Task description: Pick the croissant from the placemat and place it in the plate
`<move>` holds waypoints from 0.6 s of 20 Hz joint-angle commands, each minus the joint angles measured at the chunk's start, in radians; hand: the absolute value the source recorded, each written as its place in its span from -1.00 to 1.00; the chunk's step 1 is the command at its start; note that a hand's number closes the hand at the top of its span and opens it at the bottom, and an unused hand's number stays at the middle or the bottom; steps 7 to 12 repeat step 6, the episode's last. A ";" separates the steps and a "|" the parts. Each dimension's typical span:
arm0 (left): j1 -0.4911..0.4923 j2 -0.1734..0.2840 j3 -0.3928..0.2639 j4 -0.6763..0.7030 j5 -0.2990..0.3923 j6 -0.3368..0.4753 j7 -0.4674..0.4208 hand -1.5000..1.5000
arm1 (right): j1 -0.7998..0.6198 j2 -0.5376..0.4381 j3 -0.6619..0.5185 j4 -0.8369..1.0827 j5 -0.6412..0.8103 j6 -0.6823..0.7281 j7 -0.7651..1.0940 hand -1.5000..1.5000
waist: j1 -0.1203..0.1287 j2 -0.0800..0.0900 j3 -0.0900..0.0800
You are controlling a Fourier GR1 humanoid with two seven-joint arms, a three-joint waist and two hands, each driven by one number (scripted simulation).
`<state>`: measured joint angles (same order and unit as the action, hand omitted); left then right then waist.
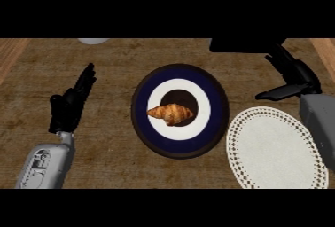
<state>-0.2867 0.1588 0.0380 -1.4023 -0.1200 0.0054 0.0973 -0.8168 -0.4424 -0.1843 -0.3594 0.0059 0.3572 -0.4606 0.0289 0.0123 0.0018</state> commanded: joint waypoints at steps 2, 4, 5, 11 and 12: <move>0.018 0.004 -0.009 -0.031 0.007 -0.026 -0.007 0.00 | -0.033 -0.053 -0.018 0.138 0.028 0.038 -0.096 -1.00 | 0.021 0.007 0.001; 0.030 -0.008 -0.022 -0.091 0.002 -0.012 0.040 0.00 | -0.009 -0.088 -0.022 0.150 0.031 0.072 -0.130 -1.00 | 0.019 0.003 0.002; -0.024 -0.016 0.000 0.062 -0.017 0.010 -0.050 0.00 | -0.020 -0.078 -0.022 0.165 0.033 0.073 -0.126 -1.00 | 0.008 0.007 0.001; 0.010 -0.013 -0.017 -0.046 -0.004 -0.007 0.026 0.00 | -0.001 -0.092 -0.022 0.168 0.037 0.090 -0.164 -1.00 | 0.014 0.004 0.001; 0.010 -0.013 -0.017 -0.046 -0.004 -0.007 0.026 0.00 | -0.001 -0.092 -0.022 0.168 0.037 0.090 -0.164 -1.00 | 0.014 0.004 0.001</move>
